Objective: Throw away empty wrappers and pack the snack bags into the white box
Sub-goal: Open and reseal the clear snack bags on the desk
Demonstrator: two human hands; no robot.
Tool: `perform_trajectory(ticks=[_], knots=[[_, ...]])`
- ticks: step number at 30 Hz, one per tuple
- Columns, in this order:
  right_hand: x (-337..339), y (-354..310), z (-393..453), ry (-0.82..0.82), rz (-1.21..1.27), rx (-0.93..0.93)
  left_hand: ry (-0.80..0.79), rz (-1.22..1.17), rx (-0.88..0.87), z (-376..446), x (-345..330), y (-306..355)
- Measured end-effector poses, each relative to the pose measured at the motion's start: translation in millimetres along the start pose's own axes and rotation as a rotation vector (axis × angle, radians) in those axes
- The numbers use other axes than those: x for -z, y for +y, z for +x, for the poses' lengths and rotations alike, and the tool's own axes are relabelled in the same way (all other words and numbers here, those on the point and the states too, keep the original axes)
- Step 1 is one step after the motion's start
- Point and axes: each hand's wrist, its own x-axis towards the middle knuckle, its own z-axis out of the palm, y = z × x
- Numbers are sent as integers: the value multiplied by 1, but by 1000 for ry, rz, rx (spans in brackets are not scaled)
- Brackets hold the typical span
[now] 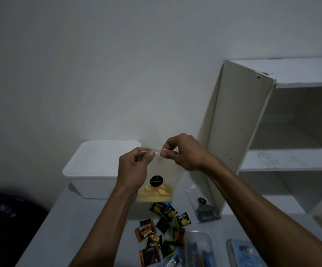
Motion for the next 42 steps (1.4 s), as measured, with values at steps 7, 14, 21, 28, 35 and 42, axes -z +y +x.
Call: perform_trajectory(ticks=[7, 14, 21, 28, 35, 42], knots=[[0, 12, 4, 41, -13, -13, 17, -30, 36, 4, -4, 0], [-2, 22, 3, 38, 14, -9, 51, -38, 77, 9, -8, 0], [4, 36, -4, 70, 45, -2, 67, -73, 100, 10, -5, -1], [7, 39, -9, 102, 155, -18, 67, -142, 148, 14, -4, 0], [6, 42, -12, 200, 302, -126, 73, -167, 192, 16, -2, 2], [7, 44, -15, 229, 416, -149, 119, -146, 141, 18, 8, 5]])
